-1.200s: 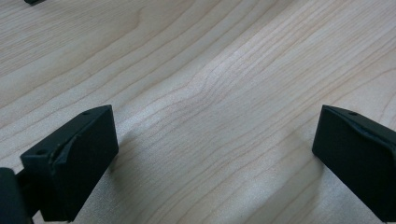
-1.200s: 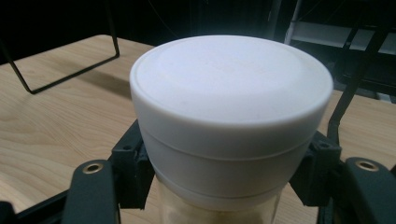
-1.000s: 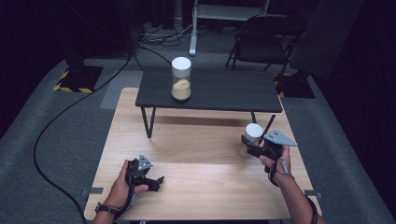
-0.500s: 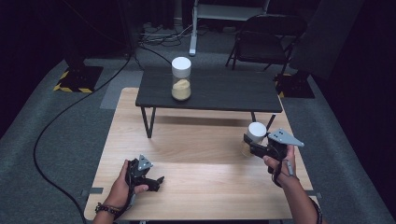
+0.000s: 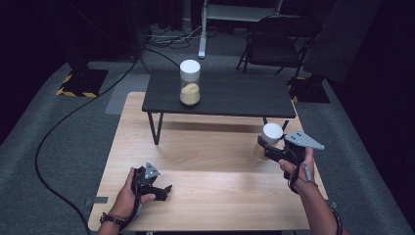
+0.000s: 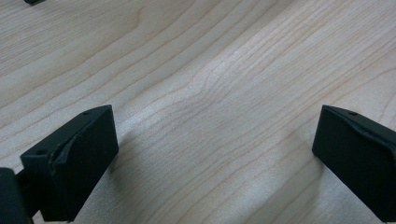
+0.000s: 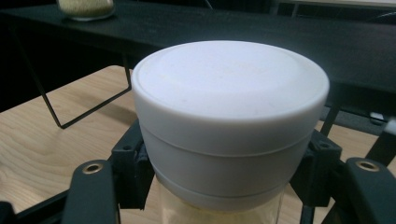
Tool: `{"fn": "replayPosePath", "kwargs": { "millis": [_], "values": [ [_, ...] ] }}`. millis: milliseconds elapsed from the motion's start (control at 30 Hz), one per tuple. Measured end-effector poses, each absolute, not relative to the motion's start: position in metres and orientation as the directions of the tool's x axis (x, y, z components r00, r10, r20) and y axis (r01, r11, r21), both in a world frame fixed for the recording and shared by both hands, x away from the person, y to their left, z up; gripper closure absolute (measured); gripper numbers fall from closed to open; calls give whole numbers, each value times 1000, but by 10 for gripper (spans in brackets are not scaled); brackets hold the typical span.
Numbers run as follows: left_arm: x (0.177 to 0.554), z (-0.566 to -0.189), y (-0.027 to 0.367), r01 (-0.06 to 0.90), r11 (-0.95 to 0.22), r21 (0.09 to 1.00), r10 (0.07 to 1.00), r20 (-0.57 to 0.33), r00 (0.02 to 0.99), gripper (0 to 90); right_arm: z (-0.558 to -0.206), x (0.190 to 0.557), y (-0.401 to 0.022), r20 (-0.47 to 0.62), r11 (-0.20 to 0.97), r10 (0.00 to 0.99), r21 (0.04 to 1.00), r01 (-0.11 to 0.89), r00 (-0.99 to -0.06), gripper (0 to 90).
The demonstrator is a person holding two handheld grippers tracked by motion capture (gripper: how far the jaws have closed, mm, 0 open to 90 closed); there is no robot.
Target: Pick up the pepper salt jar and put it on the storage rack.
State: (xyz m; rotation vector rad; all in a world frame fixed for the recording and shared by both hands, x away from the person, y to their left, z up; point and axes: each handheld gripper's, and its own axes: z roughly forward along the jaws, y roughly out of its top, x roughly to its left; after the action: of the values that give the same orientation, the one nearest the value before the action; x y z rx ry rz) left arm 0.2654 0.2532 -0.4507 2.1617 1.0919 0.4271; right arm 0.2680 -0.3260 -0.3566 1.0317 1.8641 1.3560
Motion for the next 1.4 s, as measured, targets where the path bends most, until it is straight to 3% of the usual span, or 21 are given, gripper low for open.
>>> {"fn": "replayPosePath", "kwargs": {
  "millis": [933,1400],
  "values": [
    [265,-451,253,583,-426,691,802,-9,597,5,-268,280,-310,-63,169,874,969,179,-482,344],
    [266,-451,253,583,-427,691,802,-9,598,4,-249,302,-293,-67,167,879,970,175,-472,344]
  ]
}}
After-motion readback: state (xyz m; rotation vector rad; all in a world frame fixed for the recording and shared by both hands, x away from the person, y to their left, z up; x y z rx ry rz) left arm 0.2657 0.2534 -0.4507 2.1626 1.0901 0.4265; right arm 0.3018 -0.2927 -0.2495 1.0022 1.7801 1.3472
